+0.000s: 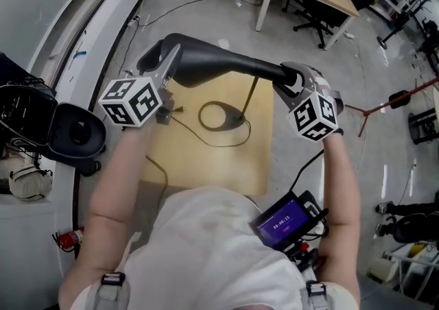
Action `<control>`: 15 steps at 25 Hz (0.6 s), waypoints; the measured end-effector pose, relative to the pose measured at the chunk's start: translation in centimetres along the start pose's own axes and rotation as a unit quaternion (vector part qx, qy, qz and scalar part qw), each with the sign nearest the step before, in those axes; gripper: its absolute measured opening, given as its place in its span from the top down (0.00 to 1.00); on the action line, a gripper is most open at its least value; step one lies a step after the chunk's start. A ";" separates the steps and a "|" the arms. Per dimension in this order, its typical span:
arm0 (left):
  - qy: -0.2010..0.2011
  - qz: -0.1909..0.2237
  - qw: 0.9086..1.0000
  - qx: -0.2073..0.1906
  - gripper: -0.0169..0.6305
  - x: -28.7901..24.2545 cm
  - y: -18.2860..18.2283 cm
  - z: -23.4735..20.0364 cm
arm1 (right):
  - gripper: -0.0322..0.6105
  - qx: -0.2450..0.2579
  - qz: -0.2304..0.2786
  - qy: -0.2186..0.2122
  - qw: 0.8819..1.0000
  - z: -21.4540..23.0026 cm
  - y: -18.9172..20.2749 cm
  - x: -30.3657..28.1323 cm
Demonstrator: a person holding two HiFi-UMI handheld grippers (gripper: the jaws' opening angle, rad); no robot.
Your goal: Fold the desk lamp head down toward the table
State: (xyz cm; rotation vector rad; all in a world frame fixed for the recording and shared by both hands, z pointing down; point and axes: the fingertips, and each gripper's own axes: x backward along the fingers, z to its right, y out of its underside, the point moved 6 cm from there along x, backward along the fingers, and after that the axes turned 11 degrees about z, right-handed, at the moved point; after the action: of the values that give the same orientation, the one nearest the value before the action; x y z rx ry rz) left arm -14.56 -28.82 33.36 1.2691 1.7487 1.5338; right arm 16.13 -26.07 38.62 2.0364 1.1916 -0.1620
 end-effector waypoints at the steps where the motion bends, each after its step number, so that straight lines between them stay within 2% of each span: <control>1: -0.001 -0.002 1.000 0.002 0.68 0.2 0.2 -0.1 | 0.61 0.003 -0.002 0.001 1.000 -0.1 -0.2 0.1; 7: -0.009 -0.010 1.000 0.024 0.68 1.6 1.9 -2.0 | 0.61 0.026 -0.021 0.002 0.999 -0.6 -1.5 -0.3; 15: -0.011 -0.014 0.999 0.040 0.68 0.8 3.1 -1.9 | 0.61 0.040 -0.034 0.003 0.999 0.4 -0.9 -0.1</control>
State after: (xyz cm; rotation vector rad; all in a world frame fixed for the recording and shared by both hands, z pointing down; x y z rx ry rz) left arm -15.47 -29.27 36.88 1.2899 1.8222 1.4428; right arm 15.47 -26.17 37.94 2.0674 1.2777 -0.2391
